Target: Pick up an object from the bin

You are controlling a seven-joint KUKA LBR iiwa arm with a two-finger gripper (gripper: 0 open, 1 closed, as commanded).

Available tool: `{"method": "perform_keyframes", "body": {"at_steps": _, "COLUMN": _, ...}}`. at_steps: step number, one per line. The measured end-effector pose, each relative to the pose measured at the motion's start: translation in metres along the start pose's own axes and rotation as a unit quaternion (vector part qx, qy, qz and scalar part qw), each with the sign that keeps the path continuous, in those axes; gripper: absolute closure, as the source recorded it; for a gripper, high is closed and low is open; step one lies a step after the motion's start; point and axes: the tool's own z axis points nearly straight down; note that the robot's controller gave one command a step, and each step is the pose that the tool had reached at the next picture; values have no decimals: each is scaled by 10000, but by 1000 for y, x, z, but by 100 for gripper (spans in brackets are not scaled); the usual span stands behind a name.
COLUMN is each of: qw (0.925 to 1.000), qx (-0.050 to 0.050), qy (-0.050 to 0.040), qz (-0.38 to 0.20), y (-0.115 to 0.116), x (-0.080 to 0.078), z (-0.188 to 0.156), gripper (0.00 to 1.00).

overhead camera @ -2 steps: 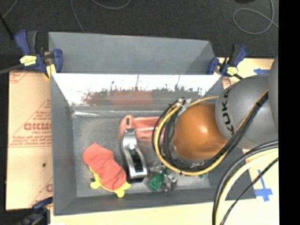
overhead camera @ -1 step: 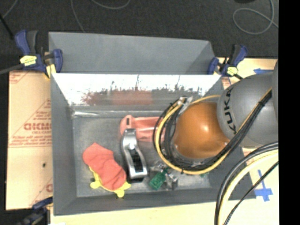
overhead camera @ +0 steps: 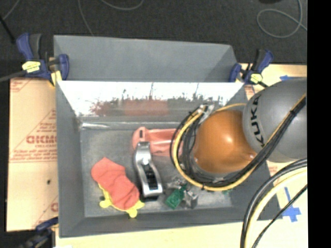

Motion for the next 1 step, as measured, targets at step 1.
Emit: {"method": "perform_keyframes", "body": {"at_steps": 1, "qw": 10000, "qx": 4, "qy": -6, "qz": 3, "y": 0, "x": 0, "z": -17, "gripper": 100}}
